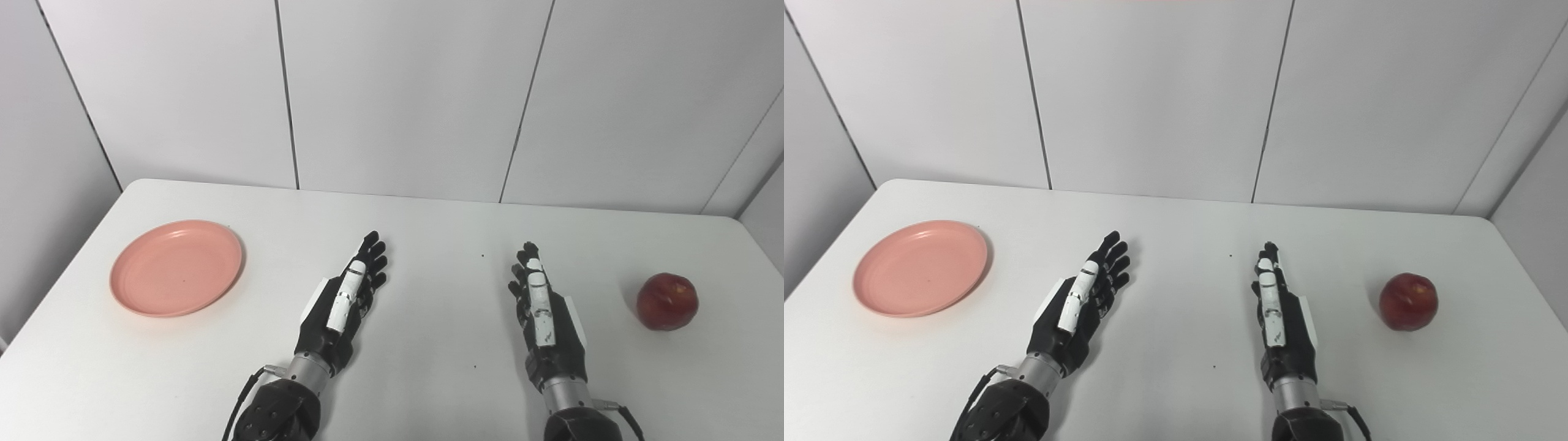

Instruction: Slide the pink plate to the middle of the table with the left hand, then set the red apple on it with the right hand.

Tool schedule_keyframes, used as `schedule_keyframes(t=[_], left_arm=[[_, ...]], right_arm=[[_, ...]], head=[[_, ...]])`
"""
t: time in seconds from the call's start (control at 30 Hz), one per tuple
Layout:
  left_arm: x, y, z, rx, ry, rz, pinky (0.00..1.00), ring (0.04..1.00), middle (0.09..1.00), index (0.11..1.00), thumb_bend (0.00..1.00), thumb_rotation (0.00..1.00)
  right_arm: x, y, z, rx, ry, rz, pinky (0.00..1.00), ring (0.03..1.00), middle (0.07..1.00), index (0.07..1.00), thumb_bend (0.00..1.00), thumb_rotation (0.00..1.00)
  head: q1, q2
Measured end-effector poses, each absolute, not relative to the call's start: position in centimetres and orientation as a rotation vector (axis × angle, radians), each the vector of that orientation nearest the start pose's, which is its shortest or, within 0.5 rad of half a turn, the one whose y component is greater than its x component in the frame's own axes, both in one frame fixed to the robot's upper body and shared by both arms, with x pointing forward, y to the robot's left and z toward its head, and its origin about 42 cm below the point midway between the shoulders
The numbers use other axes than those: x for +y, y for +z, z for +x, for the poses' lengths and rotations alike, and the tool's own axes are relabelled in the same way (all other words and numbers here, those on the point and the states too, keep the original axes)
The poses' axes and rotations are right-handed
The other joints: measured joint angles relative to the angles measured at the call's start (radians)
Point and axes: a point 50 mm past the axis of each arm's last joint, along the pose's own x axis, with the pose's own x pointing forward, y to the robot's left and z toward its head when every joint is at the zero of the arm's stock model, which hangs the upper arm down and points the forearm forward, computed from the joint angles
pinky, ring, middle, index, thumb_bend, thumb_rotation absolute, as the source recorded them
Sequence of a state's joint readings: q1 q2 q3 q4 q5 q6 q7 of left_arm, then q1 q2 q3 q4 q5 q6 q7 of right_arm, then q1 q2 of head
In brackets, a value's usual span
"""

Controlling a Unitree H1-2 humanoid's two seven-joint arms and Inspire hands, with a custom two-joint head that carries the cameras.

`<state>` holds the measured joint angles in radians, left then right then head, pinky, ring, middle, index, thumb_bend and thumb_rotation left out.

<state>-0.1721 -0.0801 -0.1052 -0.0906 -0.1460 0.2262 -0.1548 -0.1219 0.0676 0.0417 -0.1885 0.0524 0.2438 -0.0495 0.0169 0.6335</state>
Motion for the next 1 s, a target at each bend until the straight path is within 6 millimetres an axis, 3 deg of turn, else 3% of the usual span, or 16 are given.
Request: schedule_keyframes(t=[0.53,0.67,0.83,1.0], left_arm=[[12.9,16.1,32.7,-0.038,-0.353,-0.198,1.0,1.0,1.0,1.0,0.41,1.0],[12.4,15.9,32.7,-0.032,-0.36,-0.196,1.0,1.0,1.0,1.0,0.43,1.0],[11.6,15.4,32.7,-0.013,-0.36,-0.199,1.0,1.0,1.0,1.0,0.44,1.0],[11.0,15.1,32.7,-0.011,-0.369,-0.203,1.0,1.0,1.0,1.0,0.39,1.0]], right_arm=[[-17.0,16.7,31.5,-0.059,0.043,0.114,1.0,1.0,1.0,1.0,0.36,1.0],[-17.3,16.6,31.5,-0.058,0.042,0.11,1.0,1.0,1.0,1.0,0.34,1.0],[-18.0,16.5,31.5,-0.057,0.053,0.1,1.0,1.0,1.0,1.0,0.34,1.0],[-18.6,16.2,31.5,-0.052,0.063,0.095,1.0,1.0,1.0,1.0,0.33,1.0]], head=[[0.023,-0.012],[0.098,-0.04],[0.135,-0.058],[0.173,-0.077]])
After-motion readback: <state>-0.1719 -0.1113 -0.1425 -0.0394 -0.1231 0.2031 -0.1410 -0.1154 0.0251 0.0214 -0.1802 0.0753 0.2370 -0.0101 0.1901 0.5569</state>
